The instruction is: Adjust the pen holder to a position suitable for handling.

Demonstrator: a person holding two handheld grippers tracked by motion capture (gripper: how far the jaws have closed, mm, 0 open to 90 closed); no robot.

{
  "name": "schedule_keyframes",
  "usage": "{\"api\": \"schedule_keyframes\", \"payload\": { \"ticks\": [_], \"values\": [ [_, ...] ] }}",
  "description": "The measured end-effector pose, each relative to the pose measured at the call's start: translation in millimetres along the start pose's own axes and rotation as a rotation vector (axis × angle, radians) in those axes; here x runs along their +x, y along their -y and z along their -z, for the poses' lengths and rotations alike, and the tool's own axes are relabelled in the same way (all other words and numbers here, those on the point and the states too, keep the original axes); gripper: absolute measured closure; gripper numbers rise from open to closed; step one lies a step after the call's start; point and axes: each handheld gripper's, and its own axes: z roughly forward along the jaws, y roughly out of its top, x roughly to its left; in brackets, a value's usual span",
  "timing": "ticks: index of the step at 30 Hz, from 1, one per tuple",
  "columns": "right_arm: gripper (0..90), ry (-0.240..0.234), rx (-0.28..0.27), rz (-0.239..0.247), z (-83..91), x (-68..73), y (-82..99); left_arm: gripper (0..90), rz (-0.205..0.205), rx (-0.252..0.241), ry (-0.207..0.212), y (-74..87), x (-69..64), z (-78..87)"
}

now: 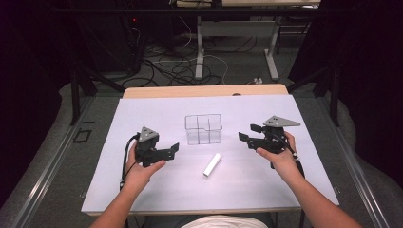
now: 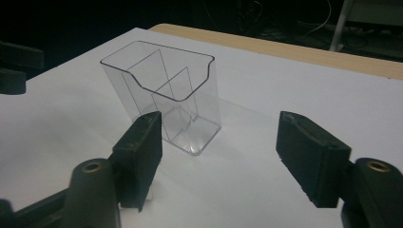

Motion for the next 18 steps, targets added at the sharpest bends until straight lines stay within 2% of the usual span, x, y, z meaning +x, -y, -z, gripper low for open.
{"api": "schedule_keyframes", "payload": {
  "ticks": [3, 7, 9, 14, 15, 17, 18],
  "values": [
    [29.8, 0.001, -0.01, -0.02, 6.9, 1.5, 2.5, 17.2, -0.025, 0.004, 0.022, -3.6, -10.2, -4.4],
    [26.8, 0.012, -0.013, -0.031, 12.4, 2.5, 5.6, 20.8, -0.052, 0.041, 0.04, -4.5, -20.7, -11.3],
    [22.4, 0.023, -0.014, -0.031, 12.4, 2.4, 5.6, 22.5, -0.053, 0.06, 0.045, -4.2, -25.5, -15.3],
    [16.2, 0.068, 0.04, 0.002, 10.3, 0.6, 7.9, 25.4, -0.043, 0.096, 0.07, -4.3, -36.8, -24.0],
    [15.0, 0.08, 0.074, 0.003, 8.1, -0.5, 9.9, 26.2, -0.048, 0.102, 0.074, -4.6, -38.9, -26.3],
    [14.8, 0.088, 0.079, -0.004, 7.5, -0.2, 11.2, 26.8, -0.056, 0.119, 0.079, -5.1, -41.3, -29.8],
    [14.5, 0.094, 0.073, 0.004, 6.1, -1.3, 12.8, 27.0, -0.077, 0.13, 0.082, -5.4, -41.4, -31.5]
  ]
}}
